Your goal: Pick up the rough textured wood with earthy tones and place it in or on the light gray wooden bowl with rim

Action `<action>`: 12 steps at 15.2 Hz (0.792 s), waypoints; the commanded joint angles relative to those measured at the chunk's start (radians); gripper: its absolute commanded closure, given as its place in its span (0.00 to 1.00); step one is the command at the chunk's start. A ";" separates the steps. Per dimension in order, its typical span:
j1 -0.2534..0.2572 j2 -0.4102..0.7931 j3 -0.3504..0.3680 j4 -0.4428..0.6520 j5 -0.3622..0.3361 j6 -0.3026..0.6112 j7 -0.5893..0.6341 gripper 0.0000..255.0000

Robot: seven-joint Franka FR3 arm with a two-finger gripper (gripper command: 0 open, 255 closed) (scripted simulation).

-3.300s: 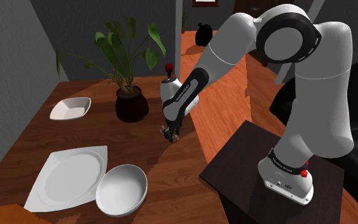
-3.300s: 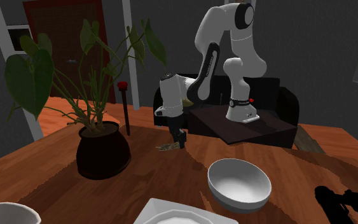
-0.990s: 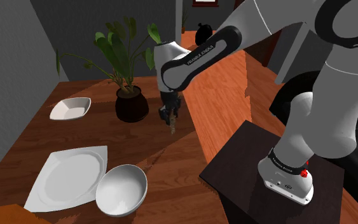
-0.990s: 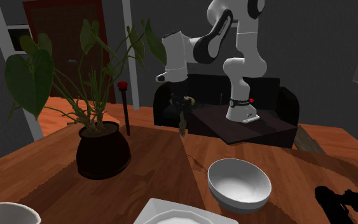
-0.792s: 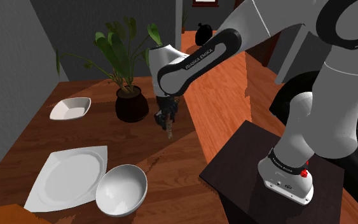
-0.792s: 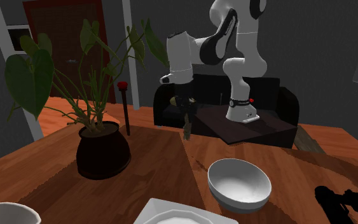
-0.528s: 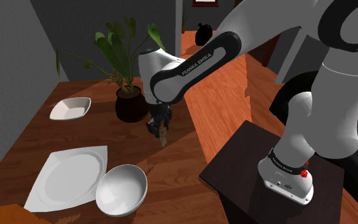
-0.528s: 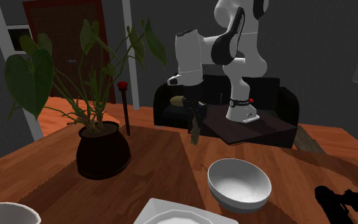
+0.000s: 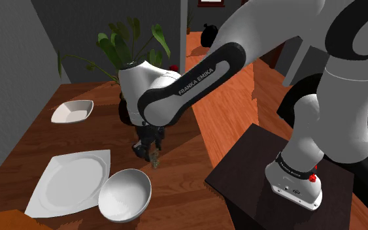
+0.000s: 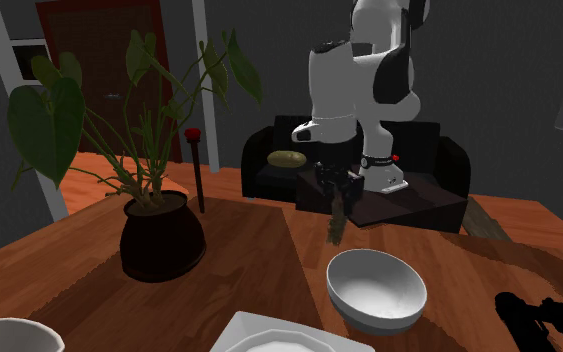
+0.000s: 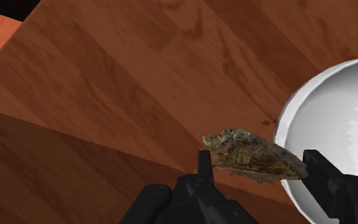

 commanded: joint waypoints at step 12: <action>0.154 0.227 0.073 0.323 -0.024 -0.070 0.243 1.00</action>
